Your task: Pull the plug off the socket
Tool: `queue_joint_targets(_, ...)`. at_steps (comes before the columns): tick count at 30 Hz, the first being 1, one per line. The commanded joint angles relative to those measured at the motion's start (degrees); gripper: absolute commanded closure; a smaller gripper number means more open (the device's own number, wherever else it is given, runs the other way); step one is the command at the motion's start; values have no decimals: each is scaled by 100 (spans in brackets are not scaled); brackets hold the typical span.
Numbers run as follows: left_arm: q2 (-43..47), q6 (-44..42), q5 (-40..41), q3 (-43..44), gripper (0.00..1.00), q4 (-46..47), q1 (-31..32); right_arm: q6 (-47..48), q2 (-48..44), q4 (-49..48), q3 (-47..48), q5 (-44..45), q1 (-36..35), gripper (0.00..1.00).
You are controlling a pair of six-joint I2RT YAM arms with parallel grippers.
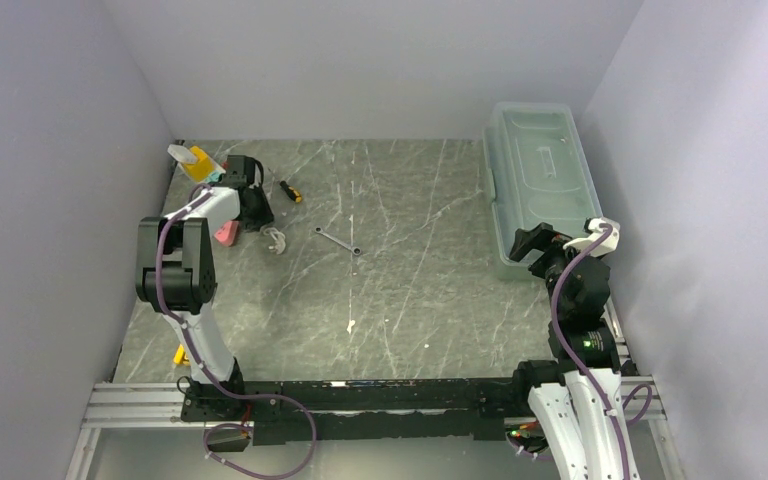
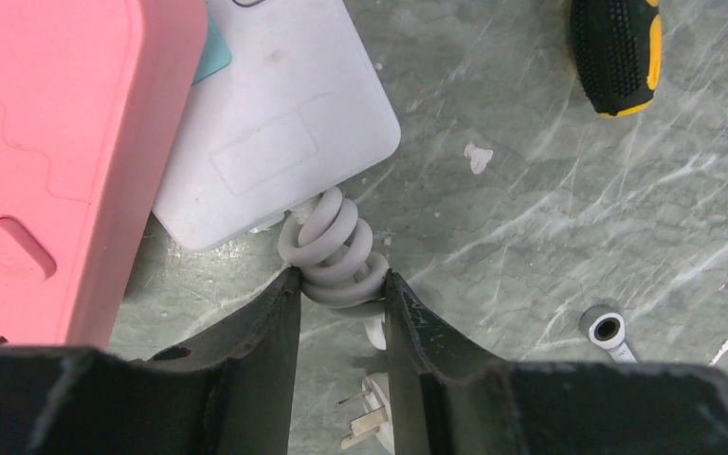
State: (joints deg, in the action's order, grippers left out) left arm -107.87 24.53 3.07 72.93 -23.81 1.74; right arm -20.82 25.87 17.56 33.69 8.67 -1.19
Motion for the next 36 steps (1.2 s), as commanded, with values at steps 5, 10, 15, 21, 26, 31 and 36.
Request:
queue_joint_targets(5,608,204,-367,-473,100,-574,449,-27,-64,-93,191,-29,18,0)
queue_joint_targets(10,1117,526,-844,-1158,100,-551,617,-27,-1,-139,147,-74,15,0)
queue_joint_targets(15,1689,837,-1142,-1755,100,-443,968,-23,20,-143,142,-113,14,0)
queue_joint_targets(21,2172,1337,-1208,-2278,100,-242,1696,-14,3,-158,127,-134,14,0)
queue_joint_targets(26,2244,1719,-1229,-2504,100,-8,2586,32,24,-186,138,-289,14,0)
queue_joint_targets(31,1997,2016,-813,-2368,100,244,3834,90,101,-234,155,-644,14,0)
queue_joint_targets(36,1393,2212,-370,-1792,100,343,5045,122,172,-230,183,-840,14,0)
